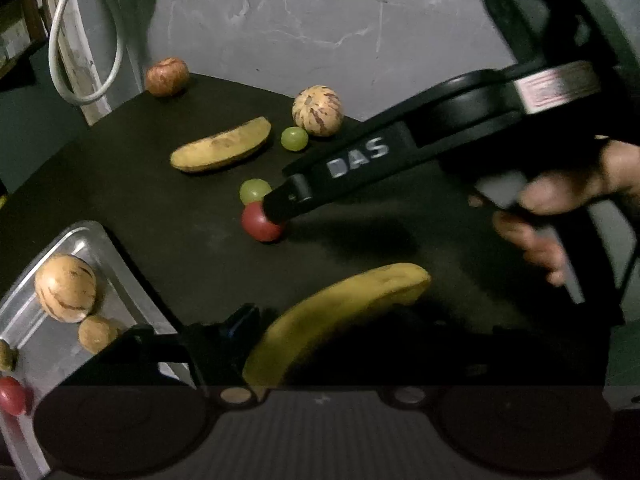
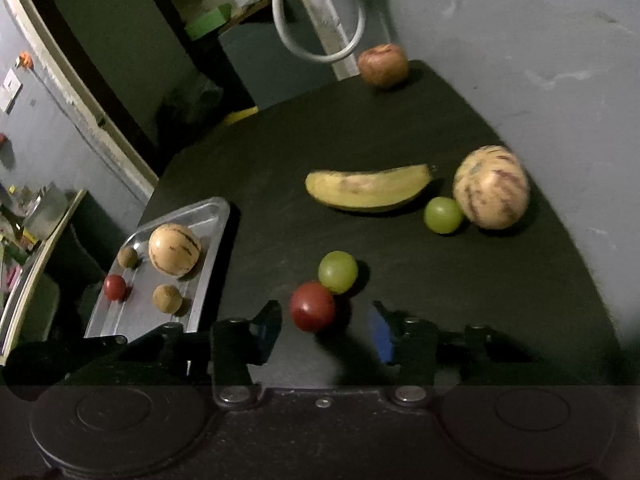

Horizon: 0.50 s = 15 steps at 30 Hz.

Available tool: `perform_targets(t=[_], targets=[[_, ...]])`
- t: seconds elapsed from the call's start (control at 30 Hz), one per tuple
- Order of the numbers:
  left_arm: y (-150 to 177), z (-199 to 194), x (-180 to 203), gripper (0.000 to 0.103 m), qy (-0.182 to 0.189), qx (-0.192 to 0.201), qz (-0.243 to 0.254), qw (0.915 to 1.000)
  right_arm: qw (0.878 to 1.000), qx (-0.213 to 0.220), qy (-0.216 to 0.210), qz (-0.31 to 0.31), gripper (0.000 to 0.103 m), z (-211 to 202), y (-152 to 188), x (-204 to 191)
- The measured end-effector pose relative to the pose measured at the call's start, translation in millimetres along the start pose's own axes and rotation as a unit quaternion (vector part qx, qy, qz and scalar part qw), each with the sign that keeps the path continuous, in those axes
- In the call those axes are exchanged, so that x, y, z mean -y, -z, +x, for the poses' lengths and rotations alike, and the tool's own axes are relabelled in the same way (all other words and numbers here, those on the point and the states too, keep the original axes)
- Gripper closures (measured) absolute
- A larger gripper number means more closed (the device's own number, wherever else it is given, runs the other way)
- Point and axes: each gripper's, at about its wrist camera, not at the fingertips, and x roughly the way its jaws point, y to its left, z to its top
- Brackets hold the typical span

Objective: Organize fruits
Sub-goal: 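Move the right tool toward the red tomato beside the green grape, then grasp the red tomato with the right tool while the left tool grasps the large yellow banana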

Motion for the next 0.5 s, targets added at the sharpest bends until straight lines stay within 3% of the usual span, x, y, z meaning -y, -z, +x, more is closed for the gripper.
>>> perform_targets(t=[0.2,0.5], targets=[[1,-1,0,0.036,0.000,0.004,-0.007,1.0000,1.000,-0.014,-0.002,-0.013,0.073,12,-2,-4],[0,1,0,0.042,0.002,-0.001,-0.002,1.0000,1.000,-0.008,-0.007,0.003,0.074,1,1,6]])
